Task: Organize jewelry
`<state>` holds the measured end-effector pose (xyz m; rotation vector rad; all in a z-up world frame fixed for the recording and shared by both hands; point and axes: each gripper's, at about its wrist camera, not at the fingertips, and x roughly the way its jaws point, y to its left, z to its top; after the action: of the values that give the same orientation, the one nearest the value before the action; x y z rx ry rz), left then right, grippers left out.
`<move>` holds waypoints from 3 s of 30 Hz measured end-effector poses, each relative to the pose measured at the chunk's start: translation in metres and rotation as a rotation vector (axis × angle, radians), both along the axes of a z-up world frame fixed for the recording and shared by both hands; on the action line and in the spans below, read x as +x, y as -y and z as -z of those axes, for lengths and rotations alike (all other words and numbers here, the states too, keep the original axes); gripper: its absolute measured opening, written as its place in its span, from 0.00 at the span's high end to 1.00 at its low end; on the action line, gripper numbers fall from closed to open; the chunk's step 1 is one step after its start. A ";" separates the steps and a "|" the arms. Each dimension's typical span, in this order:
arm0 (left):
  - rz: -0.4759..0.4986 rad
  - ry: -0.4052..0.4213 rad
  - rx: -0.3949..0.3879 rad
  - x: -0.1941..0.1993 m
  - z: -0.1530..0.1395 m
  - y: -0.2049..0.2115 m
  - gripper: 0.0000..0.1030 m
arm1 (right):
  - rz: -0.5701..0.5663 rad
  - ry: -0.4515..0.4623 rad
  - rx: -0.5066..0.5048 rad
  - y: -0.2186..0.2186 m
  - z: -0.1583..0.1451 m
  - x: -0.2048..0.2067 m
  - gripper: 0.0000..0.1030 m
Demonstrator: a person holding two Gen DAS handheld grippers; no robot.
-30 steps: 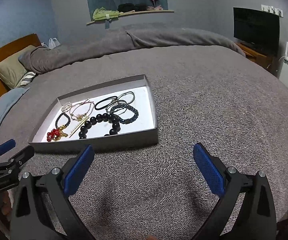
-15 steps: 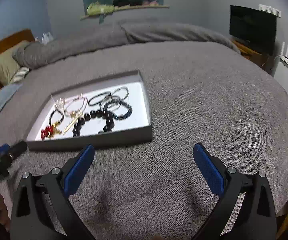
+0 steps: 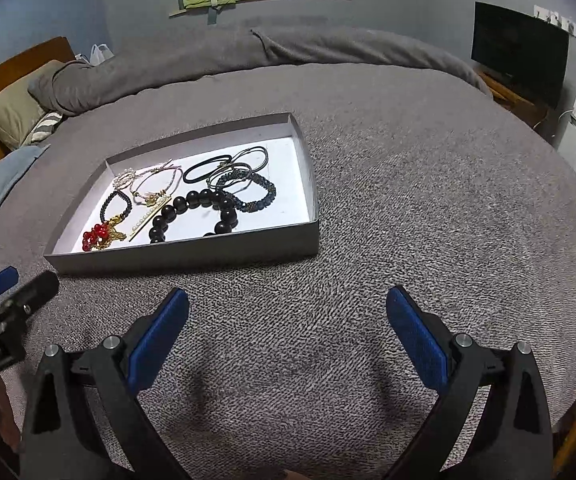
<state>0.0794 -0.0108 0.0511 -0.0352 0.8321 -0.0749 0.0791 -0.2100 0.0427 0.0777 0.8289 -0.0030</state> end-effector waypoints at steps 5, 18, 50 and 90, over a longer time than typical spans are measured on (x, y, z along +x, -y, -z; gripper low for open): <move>-0.004 -0.021 0.035 0.002 0.005 0.003 0.05 | -0.001 0.005 0.009 0.000 -0.002 -0.001 0.05; -0.008 -0.027 0.032 0.003 0.007 0.001 0.05 | 0.002 0.007 0.017 0.001 -0.003 -0.002 0.05; -0.006 -0.032 0.065 0.005 0.009 0.002 0.05 | 0.001 -0.004 0.018 0.001 0.001 -0.001 0.05; -0.006 -0.032 0.086 0.004 0.012 0.002 0.05 | 0.002 -0.009 0.006 -0.001 0.003 0.001 0.05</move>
<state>0.0837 -0.0126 0.0386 0.0417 0.8666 -0.0329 0.0799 -0.2091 0.0395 0.0840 0.8374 -0.0024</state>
